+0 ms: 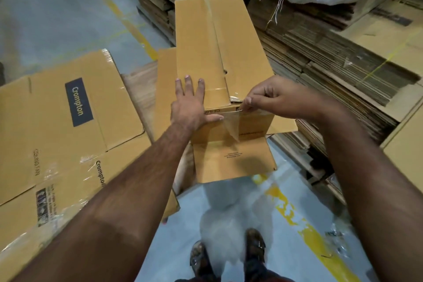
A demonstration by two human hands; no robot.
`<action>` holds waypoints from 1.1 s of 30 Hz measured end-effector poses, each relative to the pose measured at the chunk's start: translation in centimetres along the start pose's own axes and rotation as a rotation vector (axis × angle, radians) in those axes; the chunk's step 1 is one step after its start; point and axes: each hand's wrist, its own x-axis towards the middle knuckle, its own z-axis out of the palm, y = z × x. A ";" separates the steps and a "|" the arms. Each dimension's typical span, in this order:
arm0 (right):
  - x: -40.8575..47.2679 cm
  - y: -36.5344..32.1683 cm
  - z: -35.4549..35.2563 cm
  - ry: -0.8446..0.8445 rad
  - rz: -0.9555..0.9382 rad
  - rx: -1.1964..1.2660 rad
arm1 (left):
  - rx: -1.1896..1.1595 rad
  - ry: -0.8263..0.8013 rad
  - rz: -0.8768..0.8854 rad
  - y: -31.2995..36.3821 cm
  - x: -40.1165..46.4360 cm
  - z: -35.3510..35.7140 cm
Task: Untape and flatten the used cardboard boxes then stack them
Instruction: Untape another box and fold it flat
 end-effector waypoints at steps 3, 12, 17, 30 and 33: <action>2.0 0.9 1.9 0.210 0.038 -0.133 | -0.019 -0.064 0.029 -0.4 0.2 -0.4; 6.9 -1.6 4.6 -0.042 0.165 -0.837 | -0.051 -0.256 0.076 -0.9 -0.3 -2.2; 5.9 -2.2 1.6 0.018 0.127 -0.911 | 0.038 -0.261 0.068 -1.0 -0.3 -2.6; 3.6 -2.0 -5.3 0.590 0.276 -0.951 | 0.030 -0.106 -0.226 5.8 0.0 -4.2; 3.4 -0.8 -5.8 0.671 0.312 -0.967 | 0.059 -0.117 -0.307 7.6 0.4 -3.8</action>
